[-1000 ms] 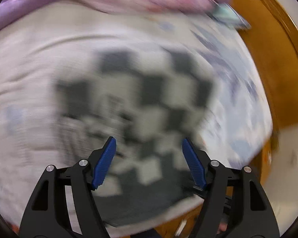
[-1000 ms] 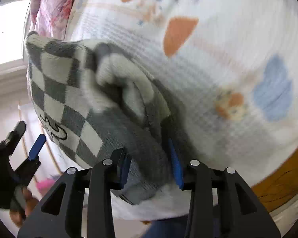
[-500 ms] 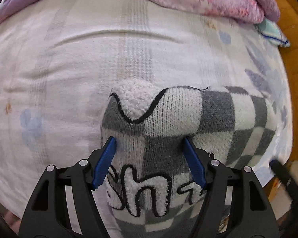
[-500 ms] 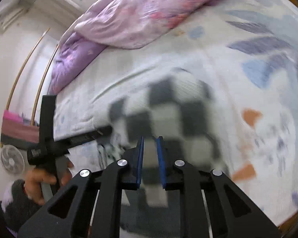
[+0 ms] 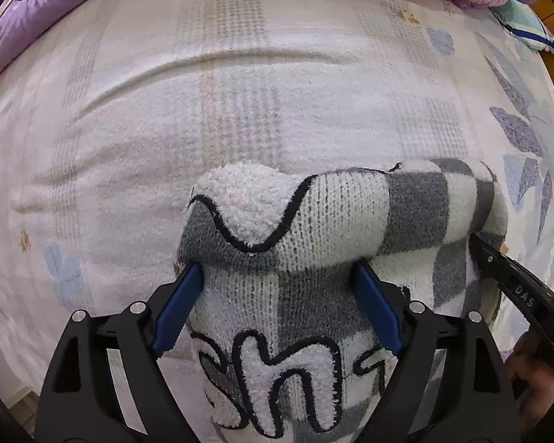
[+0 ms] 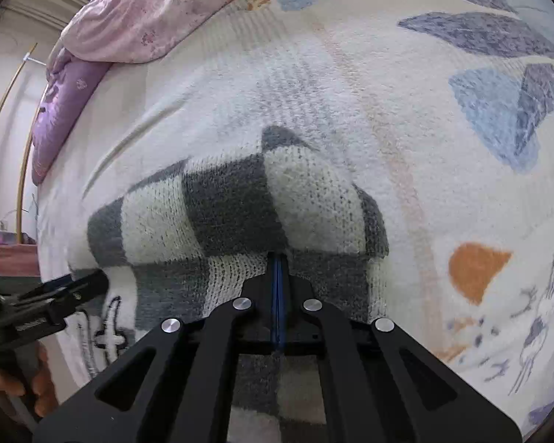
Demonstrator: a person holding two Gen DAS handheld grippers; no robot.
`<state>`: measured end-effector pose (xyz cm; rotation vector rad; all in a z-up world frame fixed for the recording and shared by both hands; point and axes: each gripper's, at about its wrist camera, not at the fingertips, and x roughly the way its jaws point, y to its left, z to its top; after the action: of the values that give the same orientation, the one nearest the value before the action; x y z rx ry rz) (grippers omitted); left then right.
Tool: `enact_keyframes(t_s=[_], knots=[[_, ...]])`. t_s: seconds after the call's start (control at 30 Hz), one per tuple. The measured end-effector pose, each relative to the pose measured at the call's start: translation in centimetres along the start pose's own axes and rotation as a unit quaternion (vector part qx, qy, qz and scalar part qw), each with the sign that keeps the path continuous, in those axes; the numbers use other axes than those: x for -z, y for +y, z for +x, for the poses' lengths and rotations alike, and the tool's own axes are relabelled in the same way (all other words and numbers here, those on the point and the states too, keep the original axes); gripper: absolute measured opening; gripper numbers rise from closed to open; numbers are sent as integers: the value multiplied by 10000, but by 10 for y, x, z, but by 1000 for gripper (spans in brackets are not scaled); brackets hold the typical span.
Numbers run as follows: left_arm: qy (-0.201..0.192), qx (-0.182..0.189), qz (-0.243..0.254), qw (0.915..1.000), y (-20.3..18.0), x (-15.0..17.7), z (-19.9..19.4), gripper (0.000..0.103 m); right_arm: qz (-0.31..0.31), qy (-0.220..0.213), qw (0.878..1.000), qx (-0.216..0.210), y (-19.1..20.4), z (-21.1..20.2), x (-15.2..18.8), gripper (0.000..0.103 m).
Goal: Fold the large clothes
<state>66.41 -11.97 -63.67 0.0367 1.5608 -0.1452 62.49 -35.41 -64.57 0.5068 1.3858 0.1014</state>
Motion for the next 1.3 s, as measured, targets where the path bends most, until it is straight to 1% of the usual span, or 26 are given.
enact_keyframes(t_s=[0.13,0.23,0.3,0.33,0.37,0.43,0.5,0.53,0.57,0.6,0.67,0.73,0.8,0.87,0.9,0.93,1.0,1.03,1.07,1.13,1.17,1.2,1.23,1.3], knots=[[-117,152,1,9998,6,5,-3,84,63,-45,10000,-41,0,-10,2,0],[-294,485,-165,9983,17,17,-13,84,10,-193,9998,-103,10,-26,9,0],[-442,698,-304,9961,28,29,-23,85,-85,-235,9994,-252,18,-44,28,1],[-534,774,-384,9948,33,35,-28,85,-161,-217,9990,-359,22,-50,41,5],[-575,817,-438,9940,35,41,-31,85,-218,-137,9989,-393,24,-53,53,6],[-594,913,-514,9927,39,57,-36,85,-346,139,9986,-367,24,-53,86,6],[-635,944,-570,9919,44,84,-40,85,-348,377,9983,-262,18,-47,115,6],[-636,917,-558,9922,45,99,-41,86,-295,449,9984,-187,10,-43,128,0],[-632,886,-554,9925,47,113,-41,86,-211,454,9985,-217,3,-41,135,0],[-630,877,-582,9924,48,125,-39,86,-51,395,9987,-318,-7,-38,142,0],[-596,964,-744,9908,54,150,-34,86,144,345,9986,-385,-19,-32,146,0],[-504,1091,-991,9878,62,173,-27,86,221,316,9984,-425,-24,-28,145,0],[-483,1072,-1196,9858,67,192,-23,86,247,295,9984,-420,-22,-27,143,0],[-562,1208,-1276,9828,68,211,-21,86,273,205,9983,-482,-24,-32,147,0],[-494,1299,-1265,9822,66,221,-17,86,308,129,9981,-522,-26,-37,149,0],[-361,1488,-1274,9800,65,229,-12,86,326,66,9979,-552,-28,-40,153,0],[-152,1756,-1439,9738,62,243,0,86,325,-117,9980,-536,-34,-53,163,0],[-105,1788,-1465,9729,60,247,5,86,337,-196,9979,-525,-36,-56,167,0],[-80,1752,-1445,9738,57,250,10,86,378,-254,9973,-571,-40,-59,173,0],[-76,1673,-1315,9771,48,253,22,89,565,-379,9957,-635,-52,-65,189,1],[-79,1694,-1310,9768,46,254,25,90,646,-421,9948,-672,-54,-66,194,2],[-72,1750,-1361,9751,45,253,30,91,796,-490,9929,-732,-59,-69,202,2],[-20,1880,-1495,9707,46,252,38,92,913,-536,9912,-789,-64,-72,206,3],[128,2003,-1649,9657,49,251,48,91,1450,-702,9806,-1112,-76,-77,224,13]])
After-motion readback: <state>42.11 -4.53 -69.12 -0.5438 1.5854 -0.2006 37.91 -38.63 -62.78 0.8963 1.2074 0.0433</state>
